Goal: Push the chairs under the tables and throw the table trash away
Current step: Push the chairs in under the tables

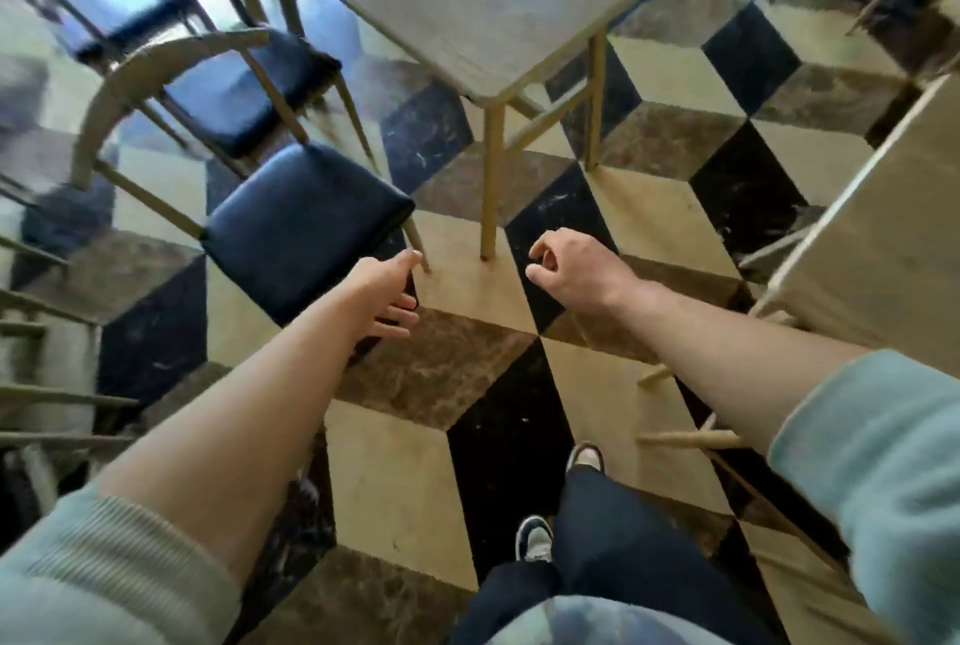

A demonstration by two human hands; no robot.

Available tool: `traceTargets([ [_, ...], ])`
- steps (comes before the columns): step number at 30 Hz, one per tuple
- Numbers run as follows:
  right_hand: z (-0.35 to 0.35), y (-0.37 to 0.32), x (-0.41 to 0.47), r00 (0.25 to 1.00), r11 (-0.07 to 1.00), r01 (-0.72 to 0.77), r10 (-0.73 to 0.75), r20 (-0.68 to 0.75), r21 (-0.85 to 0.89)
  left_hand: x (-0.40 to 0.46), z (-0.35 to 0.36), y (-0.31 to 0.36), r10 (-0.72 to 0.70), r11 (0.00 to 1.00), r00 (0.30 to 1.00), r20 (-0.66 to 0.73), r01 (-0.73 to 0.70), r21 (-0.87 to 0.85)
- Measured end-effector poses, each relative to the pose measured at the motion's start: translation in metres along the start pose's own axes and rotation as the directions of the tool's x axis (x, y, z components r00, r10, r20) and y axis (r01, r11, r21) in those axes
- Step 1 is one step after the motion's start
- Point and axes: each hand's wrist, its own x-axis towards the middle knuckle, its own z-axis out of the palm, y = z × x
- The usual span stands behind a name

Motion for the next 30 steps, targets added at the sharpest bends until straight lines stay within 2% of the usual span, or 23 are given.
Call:
traceTargets([
  [2, 0.015, -0.049, 0.058, 0.995, 0.996, 0.086, -0.084, 0.050, -0.032, 0.023, -0.062, -0.007, -0.037, 0.996, 0.998, -0.050, 0.033, -0.080],
  [5, 0.030, -0.083, 0.110, 0.989, 0.989, 0.142, -0.140, 0.055, -0.032, 0.048, -0.107, -0.013, -0.073, 0.990, 0.993, -0.096, 0.060, -0.127],
  [9, 0.058, -0.155, 0.227, 0.967, 0.975, 0.223, -0.223, 0.120, 0.012, 0.107, -0.205, 0.002, -0.136, 0.982, 0.970, -0.201, 0.104, -0.161],
  [12, 0.072, -0.209, 0.297, 0.963, 0.971, 0.232, -0.238, 0.125, 0.063, 0.143, -0.271, 0.018, -0.168, 0.983, 0.944, -0.284, 0.138, -0.122],
  [15, 0.091, -0.267, 0.360, 0.945, 0.966, 0.245, -0.256, 0.205, 0.079, 0.179, -0.341, 0.043, -0.166, 0.986, 0.928, -0.334, 0.156, -0.054],
  [20, 0.125, -0.353, 0.444, 0.933, 0.957, 0.251, -0.280, 0.227, 0.148, 0.243, -0.448, 0.080, -0.055, 0.995, 0.911, -0.408, 0.082, 0.050],
  [25, 0.186, -0.435, 0.534, 0.936, 0.954, 0.130, -0.208, 0.284, 0.270, 0.352, -0.557, 0.126, 0.165, 0.927, 0.891, -0.424, 0.008, 0.376],
  [28, 0.234, -0.481, 0.596, 0.947, 0.934, -0.046, -0.071, 0.312, 0.354, 0.446, -0.608, 0.169, 0.278, 0.844, 0.925, -0.259, -0.106, 0.526],
  [30, 0.261, -0.506, 0.630, 0.940, 0.854, -0.228, 0.069, 0.334, 0.468, 0.496, -0.617, 0.199, 0.320, 0.782, 0.944, -0.086, -0.212, 0.586],
])
